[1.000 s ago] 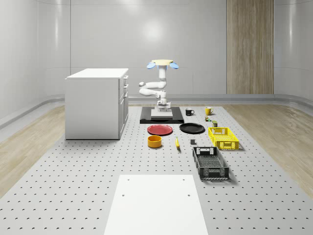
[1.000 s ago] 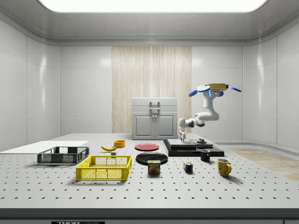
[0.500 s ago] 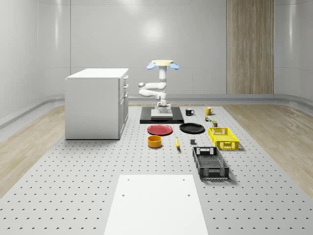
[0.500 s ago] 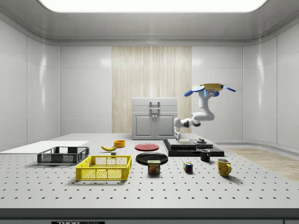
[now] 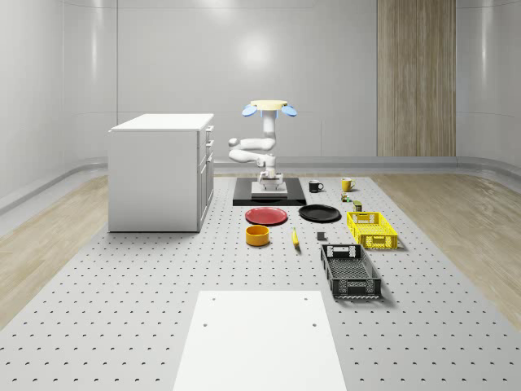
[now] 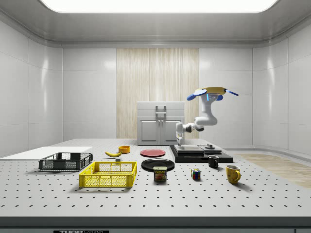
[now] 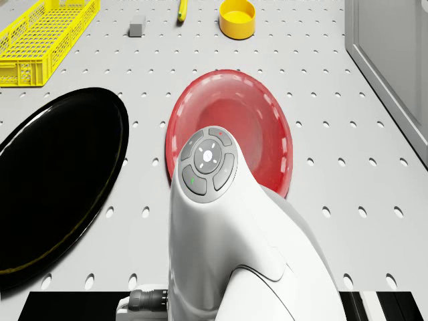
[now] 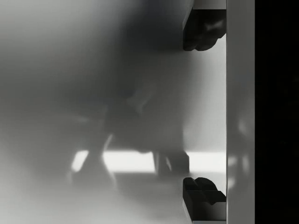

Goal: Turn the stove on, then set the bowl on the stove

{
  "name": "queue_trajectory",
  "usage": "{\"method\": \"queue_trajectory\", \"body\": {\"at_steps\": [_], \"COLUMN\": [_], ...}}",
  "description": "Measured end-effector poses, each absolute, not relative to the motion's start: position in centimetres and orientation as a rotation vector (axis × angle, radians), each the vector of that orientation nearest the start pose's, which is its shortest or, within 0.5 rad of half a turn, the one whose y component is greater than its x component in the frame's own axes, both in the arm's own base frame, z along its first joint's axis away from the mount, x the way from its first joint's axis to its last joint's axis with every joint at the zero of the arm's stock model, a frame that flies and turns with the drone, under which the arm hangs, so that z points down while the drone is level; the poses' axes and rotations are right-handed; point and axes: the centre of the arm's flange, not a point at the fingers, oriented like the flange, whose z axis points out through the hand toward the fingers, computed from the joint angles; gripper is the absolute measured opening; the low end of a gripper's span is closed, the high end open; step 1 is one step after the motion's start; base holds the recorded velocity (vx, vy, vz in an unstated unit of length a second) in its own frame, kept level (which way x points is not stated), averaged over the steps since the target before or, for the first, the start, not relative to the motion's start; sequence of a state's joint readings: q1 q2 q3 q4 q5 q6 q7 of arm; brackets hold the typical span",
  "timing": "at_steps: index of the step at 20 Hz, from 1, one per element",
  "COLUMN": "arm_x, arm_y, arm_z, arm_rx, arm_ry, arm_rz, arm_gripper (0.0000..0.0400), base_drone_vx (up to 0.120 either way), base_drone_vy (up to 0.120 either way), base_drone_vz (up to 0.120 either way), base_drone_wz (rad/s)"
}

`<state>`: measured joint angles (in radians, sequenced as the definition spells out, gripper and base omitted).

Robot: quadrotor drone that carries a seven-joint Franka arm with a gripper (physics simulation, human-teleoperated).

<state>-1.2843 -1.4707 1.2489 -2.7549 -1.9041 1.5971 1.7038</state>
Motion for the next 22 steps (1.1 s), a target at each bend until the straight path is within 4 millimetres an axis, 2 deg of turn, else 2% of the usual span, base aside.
{"method": "queue_trajectory", "body": {"at_steps": [22], "arm_x": [33.47], "arm_y": [-0.60], "arm_z": [53.47], "arm_rx": [0.001], "arm_ry": [-0.002], "arm_rz": [0.786], "arm_gripper": [0.0400], "base_drone_vx": [0.120], "base_drone_vy": [0.000], "base_drone_vz": [0.000], "base_drone_wz": [0.000]}}
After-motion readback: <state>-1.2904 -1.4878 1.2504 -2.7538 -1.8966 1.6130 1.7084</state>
